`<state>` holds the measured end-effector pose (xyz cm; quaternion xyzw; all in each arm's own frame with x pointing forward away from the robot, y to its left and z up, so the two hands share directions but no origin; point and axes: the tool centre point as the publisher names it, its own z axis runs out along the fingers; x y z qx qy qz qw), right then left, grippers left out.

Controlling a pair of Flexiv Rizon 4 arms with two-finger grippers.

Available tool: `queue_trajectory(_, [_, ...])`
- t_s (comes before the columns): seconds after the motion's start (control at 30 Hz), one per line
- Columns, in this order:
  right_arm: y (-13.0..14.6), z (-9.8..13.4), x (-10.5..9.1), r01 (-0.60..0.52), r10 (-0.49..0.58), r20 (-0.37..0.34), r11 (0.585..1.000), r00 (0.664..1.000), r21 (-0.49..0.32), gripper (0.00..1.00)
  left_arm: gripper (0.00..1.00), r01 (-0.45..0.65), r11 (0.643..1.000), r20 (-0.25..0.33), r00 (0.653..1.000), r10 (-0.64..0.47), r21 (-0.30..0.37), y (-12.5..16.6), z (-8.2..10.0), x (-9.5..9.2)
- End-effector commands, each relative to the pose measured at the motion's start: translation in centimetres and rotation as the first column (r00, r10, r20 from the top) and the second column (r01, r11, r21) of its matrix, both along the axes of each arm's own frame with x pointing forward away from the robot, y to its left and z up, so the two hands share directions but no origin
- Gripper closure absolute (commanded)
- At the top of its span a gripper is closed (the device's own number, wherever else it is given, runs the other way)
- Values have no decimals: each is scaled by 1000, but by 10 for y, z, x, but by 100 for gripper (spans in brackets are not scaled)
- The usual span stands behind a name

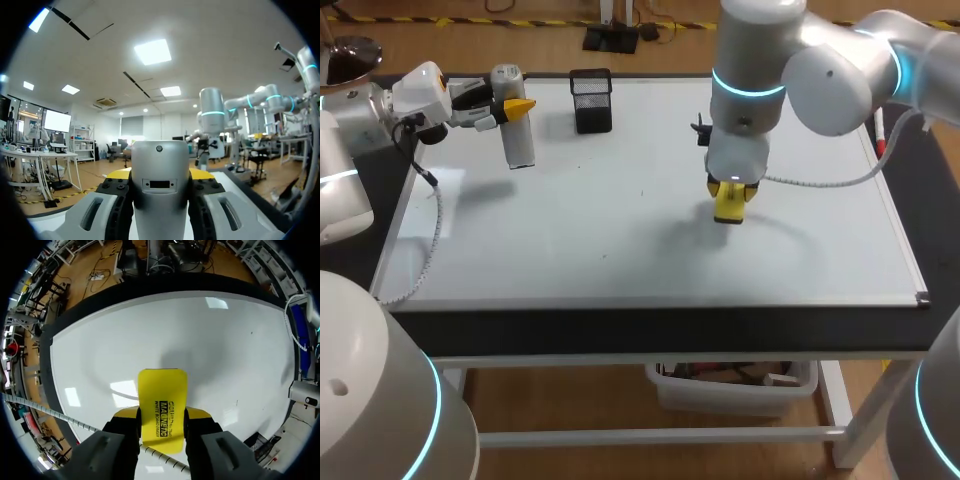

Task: Pick up the inspection probe, press it on each red-marked spot on the whiteboard one by one, put down the probe, pick up the eraser, and wipe off all the red marks.

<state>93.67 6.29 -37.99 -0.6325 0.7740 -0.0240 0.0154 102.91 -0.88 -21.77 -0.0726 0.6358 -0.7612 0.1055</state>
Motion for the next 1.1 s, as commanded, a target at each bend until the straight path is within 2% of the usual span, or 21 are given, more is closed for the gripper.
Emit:
queue_trajectory(0.03, [-4,1,30,-8,8,5,1000,1000,-7,100,100,0,1000,3,1000,0,-2,0,0,0])
queue_trajectory(0.33, [-20,9,88,-53,54,27,997,998,-55,100,100,0,1000,3,1000,0,-2,0,0,0])
queue_trajectory(0.57, [-24,14,130,-62,63,27,997,998,-53,100,100,0,1000,3,1000,0,-2,0,0,0])
queue_trajectory(0.8, [-20,10,163,-71,72,5,996,997,-45,100,100,0,1000,3,1000,0,-2,0,0,0])
queue_trajectory(0.83, [-19,10,168,-77,77,5,996,997,-34,100,100,0,1000,3,1000,0,-2,0,0,0])
queue_trajectory(0.87, [-18,10,172,-78,78,-3,997,997,24,100,100,0,1000,3,1000,0,-2,0,0,0])
queue_trajectory(0.9, [-18,9,176,-78,78,-10,997,997,31,100,100,0,1000,3,1000,0,-2,0,0,0])
queue_trajectory(0.93, [-16,8,180,-83,83,-7,997,997,10,100,100,0,1000,3,1000,0,-2,0,0,0])
queue_trajectory(1.1, [-7,2,197,-103,103,-20,995,995,6,100,100,0,1000,3,1000,0,-2,0,0,0])
